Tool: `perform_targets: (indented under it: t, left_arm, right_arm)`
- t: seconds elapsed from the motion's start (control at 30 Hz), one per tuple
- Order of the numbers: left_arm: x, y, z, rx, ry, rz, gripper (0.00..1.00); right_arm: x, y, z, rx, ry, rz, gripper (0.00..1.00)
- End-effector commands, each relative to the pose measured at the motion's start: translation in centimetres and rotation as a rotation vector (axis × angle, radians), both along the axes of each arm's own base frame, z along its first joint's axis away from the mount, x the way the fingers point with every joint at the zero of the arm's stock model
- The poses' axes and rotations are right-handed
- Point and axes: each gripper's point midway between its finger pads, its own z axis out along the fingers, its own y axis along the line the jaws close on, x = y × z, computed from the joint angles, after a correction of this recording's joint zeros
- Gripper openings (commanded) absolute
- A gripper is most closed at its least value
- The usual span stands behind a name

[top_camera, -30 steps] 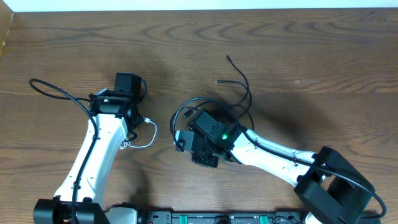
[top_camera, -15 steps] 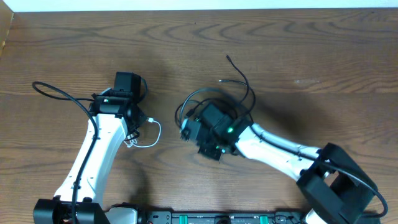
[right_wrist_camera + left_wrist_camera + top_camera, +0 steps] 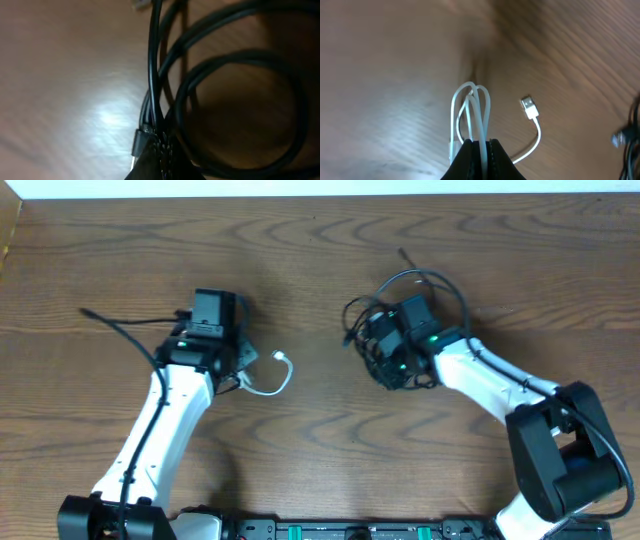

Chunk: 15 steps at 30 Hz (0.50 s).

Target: Untangle cables

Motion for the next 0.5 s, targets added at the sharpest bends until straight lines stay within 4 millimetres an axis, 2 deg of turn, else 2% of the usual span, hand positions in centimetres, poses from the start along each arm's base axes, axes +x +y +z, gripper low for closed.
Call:
perform_targets:
  t: [0.0,0.07,0.23,0.33,0.47]
  left_arm:
    - [-0.2,-3.1,-0.7,0.041,-0.004,-0.247,0.07]
    - [0.1,-4.4,-0.8,0.099,-0.027,-0.365,0.08]
    - [0.4,-4.2,-1.7,0.237,-0.015,-0.403,0.09]
    - [0.1,-5.0,-2.7,0.272,0.013,-0.477,0.23]
    - [0.0,-5.7,-2.9,0.317,0.013,-0.564,0.33]
  right_arm:
    - [0.6,-1.3,-0.5,0.011,0.043,-0.124,0.03]
    - [0.7,-1.4,-0.5,0.012,0.044,-0.132,0.05]
    - [0.7,-1.4,-0.5,0.012,0.044,-0.132,0.07]
    - [0.8,-1.4,-0.4,0.014,0.041,-0.132,0.22]
    - [0.9,-1.4,-0.4,0.015,0.038,-0.132,0.34]
